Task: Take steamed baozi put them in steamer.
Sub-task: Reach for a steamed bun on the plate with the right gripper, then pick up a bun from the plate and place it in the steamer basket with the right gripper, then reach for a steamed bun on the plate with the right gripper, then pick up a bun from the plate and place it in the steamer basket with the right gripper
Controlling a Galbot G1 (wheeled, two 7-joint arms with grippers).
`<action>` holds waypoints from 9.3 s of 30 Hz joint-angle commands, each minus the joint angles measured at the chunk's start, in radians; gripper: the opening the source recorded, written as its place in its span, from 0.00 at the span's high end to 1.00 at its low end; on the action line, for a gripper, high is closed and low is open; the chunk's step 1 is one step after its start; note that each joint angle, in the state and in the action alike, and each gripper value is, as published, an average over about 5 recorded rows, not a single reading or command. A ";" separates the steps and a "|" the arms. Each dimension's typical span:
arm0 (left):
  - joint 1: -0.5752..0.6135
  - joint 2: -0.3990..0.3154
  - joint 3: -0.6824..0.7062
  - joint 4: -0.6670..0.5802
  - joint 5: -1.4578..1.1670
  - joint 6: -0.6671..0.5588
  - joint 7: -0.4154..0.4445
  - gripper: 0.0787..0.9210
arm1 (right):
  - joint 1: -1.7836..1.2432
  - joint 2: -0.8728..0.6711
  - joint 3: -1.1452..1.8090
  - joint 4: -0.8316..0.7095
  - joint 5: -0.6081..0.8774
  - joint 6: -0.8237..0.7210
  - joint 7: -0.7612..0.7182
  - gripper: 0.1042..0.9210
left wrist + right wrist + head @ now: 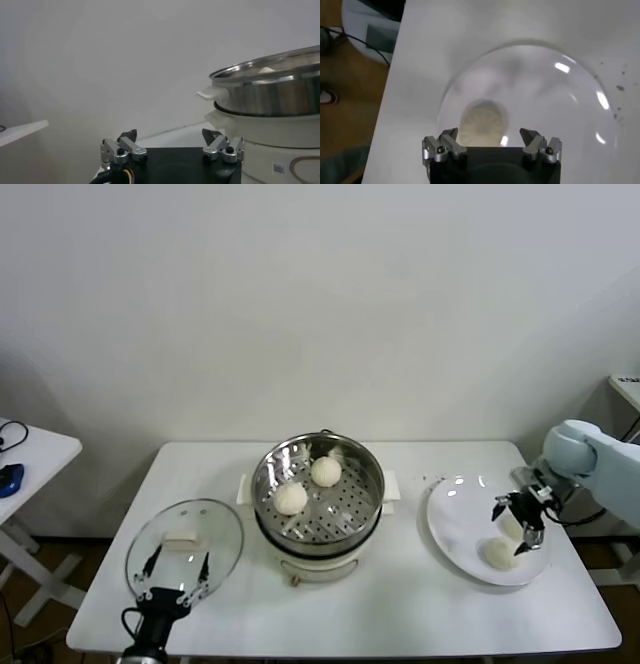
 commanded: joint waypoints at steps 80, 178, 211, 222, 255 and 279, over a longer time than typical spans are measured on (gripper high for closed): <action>0.043 -0.027 -0.021 0.013 -0.007 -0.013 -0.008 0.12 | 0.431 0.605 -0.148 0.458 -0.304 0.406 -0.006 0.30; -0.007 0.013 0.008 -0.008 -0.021 0.015 -0.002 0.12 | -0.040 -0.005 0.194 -0.183 -0.293 0.153 -0.015 0.12; -0.020 0.007 0.004 0.016 0.010 0.027 -0.003 0.12 | -0.196 0.185 0.394 -0.430 -0.316 0.147 0.023 0.12; -0.027 0.005 0.006 0.020 0.017 0.030 -0.003 0.12 | -0.190 0.217 0.410 -0.472 -0.337 0.152 0.020 0.12; -0.022 0.000 0.037 -0.004 0.020 0.025 -0.005 0.12 | 0.511 0.221 -0.401 -0.274 0.588 -0.144 0.046 0.28; -0.003 0.029 0.101 -0.057 0.027 0.030 -0.008 0.12 | 0.747 0.586 -0.723 0.004 1.077 -0.303 0.191 0.28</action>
